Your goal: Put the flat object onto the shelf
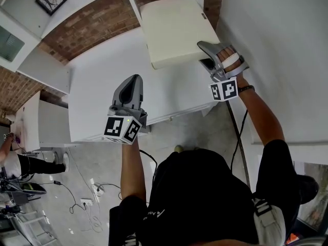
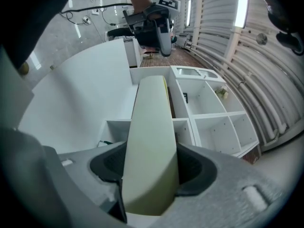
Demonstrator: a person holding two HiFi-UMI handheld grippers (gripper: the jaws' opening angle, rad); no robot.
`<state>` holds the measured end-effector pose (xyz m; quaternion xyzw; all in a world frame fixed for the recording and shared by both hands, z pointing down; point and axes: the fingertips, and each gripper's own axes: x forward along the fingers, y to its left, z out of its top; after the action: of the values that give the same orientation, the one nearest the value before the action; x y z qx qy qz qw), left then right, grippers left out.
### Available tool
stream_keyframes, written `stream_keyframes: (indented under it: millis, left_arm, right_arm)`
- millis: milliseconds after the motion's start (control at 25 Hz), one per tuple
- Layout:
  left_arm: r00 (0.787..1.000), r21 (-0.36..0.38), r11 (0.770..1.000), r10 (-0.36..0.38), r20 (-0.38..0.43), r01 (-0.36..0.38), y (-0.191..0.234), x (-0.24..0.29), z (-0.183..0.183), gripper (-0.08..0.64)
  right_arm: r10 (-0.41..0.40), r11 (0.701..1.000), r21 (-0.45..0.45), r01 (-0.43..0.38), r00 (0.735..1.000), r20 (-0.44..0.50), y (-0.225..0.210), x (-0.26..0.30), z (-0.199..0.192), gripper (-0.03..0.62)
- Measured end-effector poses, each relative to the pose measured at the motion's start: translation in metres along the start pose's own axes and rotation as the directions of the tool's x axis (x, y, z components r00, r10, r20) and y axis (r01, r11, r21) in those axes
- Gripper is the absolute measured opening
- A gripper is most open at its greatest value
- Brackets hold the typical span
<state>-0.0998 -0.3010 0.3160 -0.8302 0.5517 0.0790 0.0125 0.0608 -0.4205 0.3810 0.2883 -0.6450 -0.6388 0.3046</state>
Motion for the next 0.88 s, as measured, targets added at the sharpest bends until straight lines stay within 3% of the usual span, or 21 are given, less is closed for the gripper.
stream_keyframes:
  millis: [280,880]
  left_arm:
    - [0.999,0.002,0.999,-0.036,-0.020,0.036,0.012,0.018,-0.008,-0.002]
    - [1.000,0.013,1.000,0.028,0.007,-0.028,0.036,0.076,-0.009,-0.002]
  right_arm:
    - [0.034,0.999,0.022,-0.034,0.999,-0.009,0.016,0.032,-0.009,0.281]
    - [0.034,0.999,0.027,-0.035,0.999,0.024,0.020,0.103,-0.057,0.282]
